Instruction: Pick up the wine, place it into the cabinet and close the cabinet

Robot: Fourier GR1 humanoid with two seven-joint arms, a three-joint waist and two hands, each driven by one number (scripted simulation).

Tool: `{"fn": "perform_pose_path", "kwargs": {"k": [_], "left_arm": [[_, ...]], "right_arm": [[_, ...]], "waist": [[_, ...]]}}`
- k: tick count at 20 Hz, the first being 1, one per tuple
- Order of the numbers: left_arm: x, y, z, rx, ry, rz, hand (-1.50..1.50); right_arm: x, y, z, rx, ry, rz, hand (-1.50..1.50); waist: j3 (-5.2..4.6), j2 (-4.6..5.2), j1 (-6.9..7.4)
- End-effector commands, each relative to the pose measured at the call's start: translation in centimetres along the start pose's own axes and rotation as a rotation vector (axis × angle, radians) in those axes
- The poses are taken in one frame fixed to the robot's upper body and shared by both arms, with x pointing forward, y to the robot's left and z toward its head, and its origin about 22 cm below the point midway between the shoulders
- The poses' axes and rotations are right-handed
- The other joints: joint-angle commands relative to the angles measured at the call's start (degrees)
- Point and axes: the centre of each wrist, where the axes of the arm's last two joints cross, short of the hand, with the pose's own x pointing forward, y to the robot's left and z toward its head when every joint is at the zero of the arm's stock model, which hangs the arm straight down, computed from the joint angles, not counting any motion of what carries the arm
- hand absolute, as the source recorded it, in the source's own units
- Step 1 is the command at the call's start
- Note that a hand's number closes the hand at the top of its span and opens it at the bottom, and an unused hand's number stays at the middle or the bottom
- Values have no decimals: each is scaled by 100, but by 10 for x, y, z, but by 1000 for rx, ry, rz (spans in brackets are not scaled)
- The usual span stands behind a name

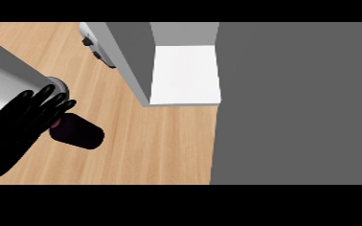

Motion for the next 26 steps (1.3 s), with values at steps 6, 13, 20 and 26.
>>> {"fn": "perform_pose_path", "kwargs": {"k": [6,13,20,26], "left_arm": [[82,65,25,-78,34,98,-150],[89,82,24,-56,65,111,-150],[98,84,32,-34,107,104,-150],[77,89,27,-19,136,99,-150]], "right_arm": [[61,21,30,36,15,-28,-150],[82,39,33,22,17,-67,-150],[81,50,33,-4,22,-57,-150],[95,52,32,33,40,-47,-150]], "waist": [[8,-9,57],[8,4,49],[8,-7,40],[6,-2,0]]}}
